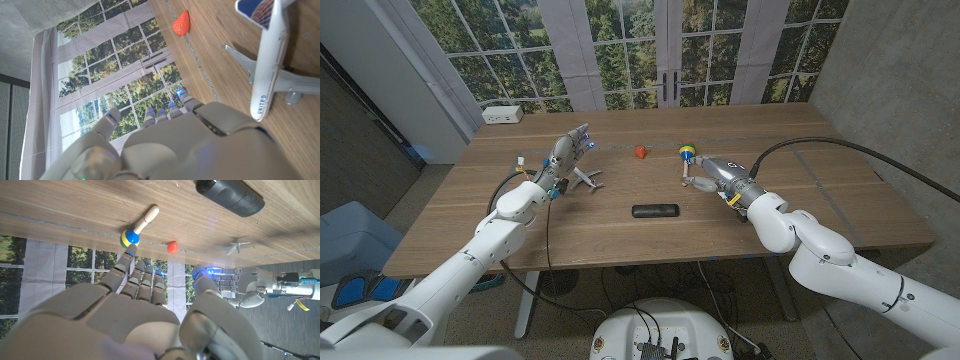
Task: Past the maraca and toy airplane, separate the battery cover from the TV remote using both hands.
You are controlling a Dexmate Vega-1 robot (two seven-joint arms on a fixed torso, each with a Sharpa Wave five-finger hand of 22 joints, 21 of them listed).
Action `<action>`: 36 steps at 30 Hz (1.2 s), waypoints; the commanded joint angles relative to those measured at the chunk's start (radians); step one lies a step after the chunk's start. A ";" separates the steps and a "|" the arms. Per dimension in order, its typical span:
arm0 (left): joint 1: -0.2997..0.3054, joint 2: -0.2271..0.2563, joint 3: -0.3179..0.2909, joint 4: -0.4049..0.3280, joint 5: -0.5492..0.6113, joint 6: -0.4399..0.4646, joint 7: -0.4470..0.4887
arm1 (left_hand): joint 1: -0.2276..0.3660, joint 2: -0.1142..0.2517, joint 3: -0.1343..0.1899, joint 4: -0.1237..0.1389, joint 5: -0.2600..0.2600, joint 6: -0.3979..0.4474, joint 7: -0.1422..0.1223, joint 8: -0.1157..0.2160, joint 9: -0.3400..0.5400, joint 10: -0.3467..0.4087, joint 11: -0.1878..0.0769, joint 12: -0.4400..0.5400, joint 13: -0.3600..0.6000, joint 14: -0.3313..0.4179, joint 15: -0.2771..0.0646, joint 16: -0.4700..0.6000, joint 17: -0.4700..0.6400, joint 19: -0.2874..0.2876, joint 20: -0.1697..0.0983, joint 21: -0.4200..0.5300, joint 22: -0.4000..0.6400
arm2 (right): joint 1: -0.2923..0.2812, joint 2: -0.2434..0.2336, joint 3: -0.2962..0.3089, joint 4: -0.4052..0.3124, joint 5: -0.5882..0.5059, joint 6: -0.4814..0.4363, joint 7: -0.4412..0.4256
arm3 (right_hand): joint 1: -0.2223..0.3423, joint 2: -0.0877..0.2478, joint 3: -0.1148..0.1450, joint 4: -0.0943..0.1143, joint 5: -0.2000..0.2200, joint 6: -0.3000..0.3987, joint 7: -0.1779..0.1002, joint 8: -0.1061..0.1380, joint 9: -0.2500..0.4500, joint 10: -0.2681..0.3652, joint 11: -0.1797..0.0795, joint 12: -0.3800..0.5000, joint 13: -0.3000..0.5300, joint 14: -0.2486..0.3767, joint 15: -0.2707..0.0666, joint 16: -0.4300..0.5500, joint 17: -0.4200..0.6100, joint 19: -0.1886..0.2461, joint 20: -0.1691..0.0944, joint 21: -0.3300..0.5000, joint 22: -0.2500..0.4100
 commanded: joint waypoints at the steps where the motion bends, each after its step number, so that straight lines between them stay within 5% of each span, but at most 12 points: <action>1: 0.007 0.007 -0.003 -0.010 -0.005 0.005 -0.002 | 0.005 0.074 0.002 -0.004 0.004 0.005 0.000 0.001 0.005 0.003 0.003 0.000 0.005 0.003 -0.048 0.003 0.003 0.014 -0.055 0.002 0.006 | 0.005 0.026 -0.043 0.002 -0.088 -0.005 0.040 | 0.027 -0.012 0.006 -0.005 0.009 0.007 -0.026 0.006 0.002 0.009 -0.017 -0.001 0.003 0.006 -0.006 -0.005 -0.001 0.003 0.002 -0.009 0.003; 11: 0.016 0.010 -0.006 -0.019 -0.009 0.009 0.001 | 0.005 0.074 0.002 -0.005 0.004 0.005 -0.001 0.000 0.005 0.003 0.002 0.000 0.005 0.004 -0.047 0.003 0.003 0.016 -0.049 0.002 0.006 | 0.006 0.061 -0.091 0.018 -0.231 -0.012 0.056 | 0.072 -0.058 -0.002 -0.009 -0.002 0.023 -0.037 0.014 0.003 0.042 -0.032 0.006 0.004 -0.010 -0.017 -0.020 -0.006 -0.006 0.005 -0.026 0.004; 12: 0.017 0.009 -0.007 -0.019 -0.011 0.008 0.000 | 0.005 0.074 0.002 -0.005 0.004 0.005 -0.001 0.000 0.005 0.004 0.002 0.000 0.005 0.005 -0.048 0.003 0.002 0.019 -0.033 0.003 0.006 | 0.006 0.066 -0.095 0.022 -0.245 -0.011 0.056 | 0.079 -0.065 -0.003 -0.009 -0.006 0.030 -0.038 0.018 0.004 0.046 -0.034 0.007 0.005 -0.006 -0.023 -0.020 -0.007 -0.003 0.007 -0.027 0.004; 16: 0.018 0.011 -0.006 -0.020 -0.010 0.008 -0.002 | 0.005 0.073 0.002 -0.006 0.004 0.005 -0.001 0.001 0.005 0.006 0.000 0.001 0.005 0.007 -0.044 0.003 0.002 0.023 -0.025 0.005 0.006 | 0.004 0.084 -0.109 0.033 -0.304 -0.011 0.056 | 0.127 -0.090 -0.002 -0.009 -0.018 0.059 -0.015 0.032 0.006 0.081 -0.024 0.020 0.014 0.018 -0.030 -0.014 -0.007 0.009 0.012 -0.031 0.006; 24: 0.026 0.015 -0.009 -0.029 -0.011 0.006 0.002 | 0.005 0.073 0.002 -0.005 0.004 0.006 0.001 0.001 0.005 0.007 0.002 0.001 0.005 0.008 -0.042 0.004 0.002 0.025 -0.029 0.005 0.006 | 0.001 0.124 -0.131 0.062 -0.420 -0.011 0.074 | 0.251 -0.159 -0.014 0.001 -0.012 0.165 -0.037 0.078 0.011 0.207 -0.061 0.071 0.047 0.054 -0.060 -0.004 -0.003 0.053 0.003 -0.038 0.008; 28: 0.030 0.017 -0.011 -0.034 -0.012 0.007 0.004 | 0.004 0.073 0.002 -0.005 0.004 0.006 0.000 0.001 0.005 0.008 0.002 0.001 0.005 0.008 -0.042 0.003 0.003 0.026 -0.030 0.005 0.006 | -0.001 0.136 -0.136 0.070 -0.452 0.003 0.097 | 0.288 -0.171 -0.018 0.000 -0.005 0.200 -0.060 0.093 0.012 0.229 -0.077 0.079 0.058 0.065 -0.068 0.001 -0.002 0.069 -0.003 -0.039 0.008; 36: 0.026 0.019 -0.008 -0.037 -0.009 0.008 -0.003 | 0.004 0.074 0.003 -0.004 0.004 0.005 0.001 0.001 0.005 0.007 0.002 0.001 0.005 0.007 -0.042 0.003 0.003 0.027 -0.032 0.005 0.007 | 0.002 0.159 -0.135 0.086 -0.479 0.048 0.130 | 0.308 -0.174 -0.020 0.002 -0.002 0.208 -0.062 0.095 0.012 0.233 -0.076 0.079 0.063 0.072 -0.074 0.005 -0.001 0.080 -0.004 -0.038 0.008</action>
